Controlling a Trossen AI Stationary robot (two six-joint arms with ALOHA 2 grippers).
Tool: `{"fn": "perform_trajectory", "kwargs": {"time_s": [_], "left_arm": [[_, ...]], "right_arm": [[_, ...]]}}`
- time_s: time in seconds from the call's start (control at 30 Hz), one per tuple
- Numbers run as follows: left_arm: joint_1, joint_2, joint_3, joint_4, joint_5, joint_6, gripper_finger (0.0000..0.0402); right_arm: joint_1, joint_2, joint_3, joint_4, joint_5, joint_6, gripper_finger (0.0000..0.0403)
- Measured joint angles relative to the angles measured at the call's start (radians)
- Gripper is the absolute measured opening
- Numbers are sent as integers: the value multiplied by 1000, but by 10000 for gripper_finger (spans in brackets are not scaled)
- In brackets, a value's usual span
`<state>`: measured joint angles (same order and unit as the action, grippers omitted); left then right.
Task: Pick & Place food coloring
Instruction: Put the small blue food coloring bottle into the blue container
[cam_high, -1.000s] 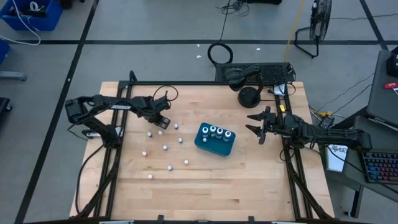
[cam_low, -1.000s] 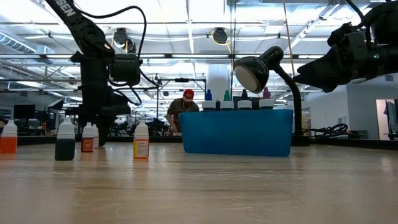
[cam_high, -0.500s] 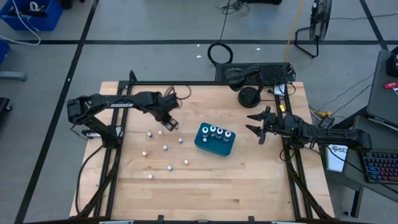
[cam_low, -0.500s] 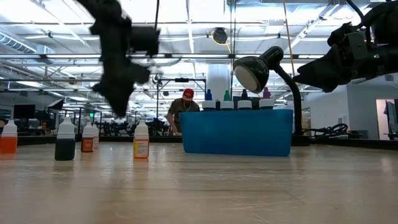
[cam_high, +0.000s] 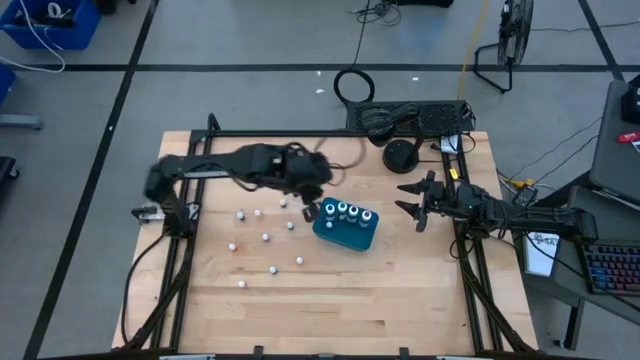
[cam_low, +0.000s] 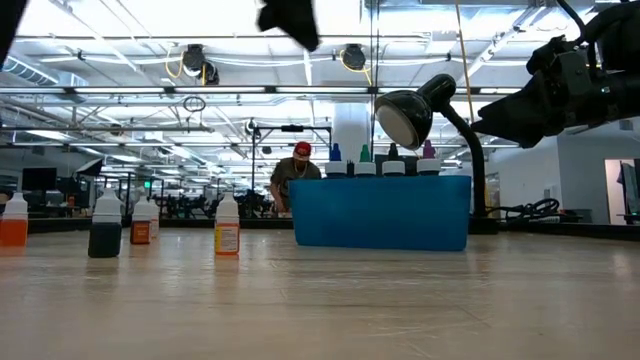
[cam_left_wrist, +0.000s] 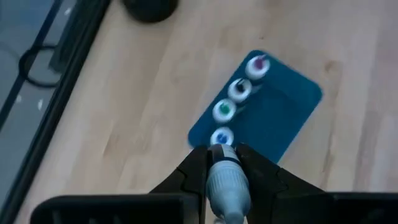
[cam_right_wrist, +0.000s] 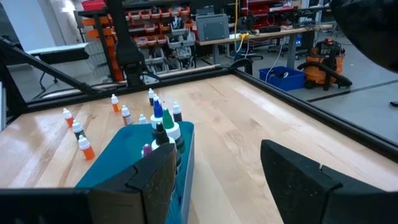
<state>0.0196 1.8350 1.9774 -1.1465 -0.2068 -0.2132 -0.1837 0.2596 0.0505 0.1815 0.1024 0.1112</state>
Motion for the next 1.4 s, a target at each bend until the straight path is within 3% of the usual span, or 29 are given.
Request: {"fn": "perform_trajectory", "kwargs": {"time_s": [0.2, 0.4, 0.67, 1.03, 1.4], "left_arm": [[-16, 259, 380, -149, 60, 121, 66], [-19, 323, 294, -96, 128, 163, 66], [-50, 405, 216, -54, 112, 182, 66], [-51, 404, 19, 189, 108, 192, 65], [-40, 403, -101, 236, 180, 132, 65]], "right_arm": [[0, 4, 0, 2, 0, 0, 224], [0, 6, 0, 2, 0, 0, 224], [0, 12, 0, 13, 1, 0, 224], [0, 13, 0, 24, 0, 0, 224], [0, 13, 0, 24, 0, 0, 224]]}}
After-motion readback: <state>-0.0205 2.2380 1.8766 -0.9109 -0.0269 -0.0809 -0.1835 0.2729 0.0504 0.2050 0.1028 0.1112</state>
